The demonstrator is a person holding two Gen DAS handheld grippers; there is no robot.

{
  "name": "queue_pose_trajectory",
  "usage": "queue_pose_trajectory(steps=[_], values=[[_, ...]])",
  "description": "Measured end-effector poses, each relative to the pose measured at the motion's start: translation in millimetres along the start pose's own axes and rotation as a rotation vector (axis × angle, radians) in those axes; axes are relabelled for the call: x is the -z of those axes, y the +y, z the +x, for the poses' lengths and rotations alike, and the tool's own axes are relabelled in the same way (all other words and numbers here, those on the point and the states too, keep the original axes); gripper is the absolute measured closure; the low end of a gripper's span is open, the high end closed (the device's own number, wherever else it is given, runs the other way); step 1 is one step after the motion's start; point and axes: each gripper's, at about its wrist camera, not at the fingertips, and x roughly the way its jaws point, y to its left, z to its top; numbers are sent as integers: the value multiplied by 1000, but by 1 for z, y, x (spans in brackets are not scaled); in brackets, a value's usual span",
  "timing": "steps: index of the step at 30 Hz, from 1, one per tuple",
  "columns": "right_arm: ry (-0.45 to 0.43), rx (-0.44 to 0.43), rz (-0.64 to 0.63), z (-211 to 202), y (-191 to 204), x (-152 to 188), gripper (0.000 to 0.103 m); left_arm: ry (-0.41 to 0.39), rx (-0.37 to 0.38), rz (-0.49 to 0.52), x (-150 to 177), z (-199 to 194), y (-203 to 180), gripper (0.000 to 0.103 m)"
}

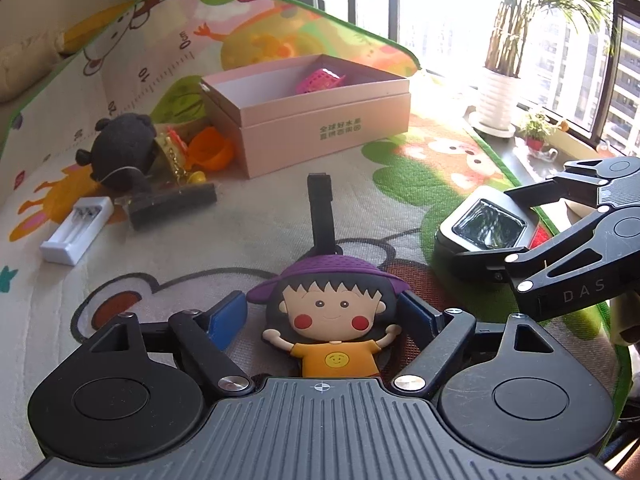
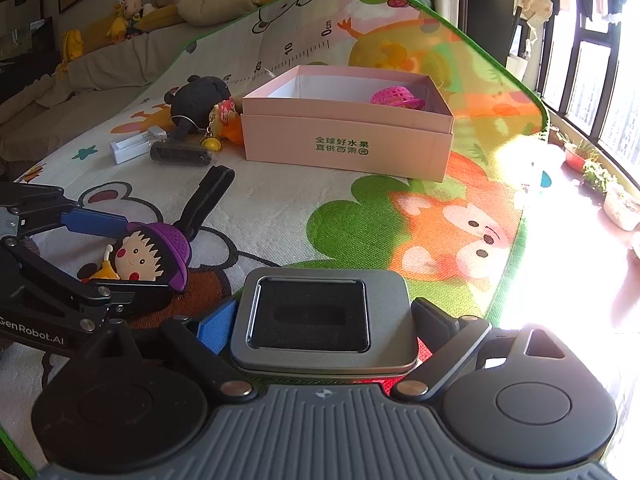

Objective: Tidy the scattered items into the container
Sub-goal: 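Carry the girl figure with the left gripper while the right carries the tin to the box, then lower the tin and figure into the pink box and open both grippers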

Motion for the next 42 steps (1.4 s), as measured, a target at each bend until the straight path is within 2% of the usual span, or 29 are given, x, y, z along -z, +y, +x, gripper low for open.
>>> queue_pose_trajectory(steps=[3,7,11,15,17,21,26,30,32,35,37,42], values=[[-10,-3,-4,-6,0,-1,11,3,-2,9,-1,-6,-2,17],[-57,-29,-9,-23,-6,-7,11,-43,-14,36,-9,-23,-6,17],[-94,-41,21,-36,-19,-18,11,-107,-17,52,-32,-39,-6,17],[-133,-51,26,-46,-30,-30,11,-169,-30,117,-66,-38,-2,16],[-151,-47,19,-48,-34,-36,11,-186,-31,107,-87,-30,6,16],[-183,-10,6,-41,-42,-53,11,-204,15,72,-128,-6,28,16],[-264,76,-32,-20,-53,-98,11,-213,64,-39,-185,39,66,16],[-346,99,-75,12,-54,-140,11,-215,135,-98,-225,77,89,15],[-373,96,-88,32,-52,-155,10,-206,152,-158,-234,92,102,8],[-311,77,-90,69,-50,-168,6,-198,134,-222,-229,96,120,7],[-271,60,-60,80,-51,-164,6,-194,102,-207,-215,86,126,5],[-242,44,-57,76,-49,-142,6,-173,-14,-138,-162,51,128,3]])
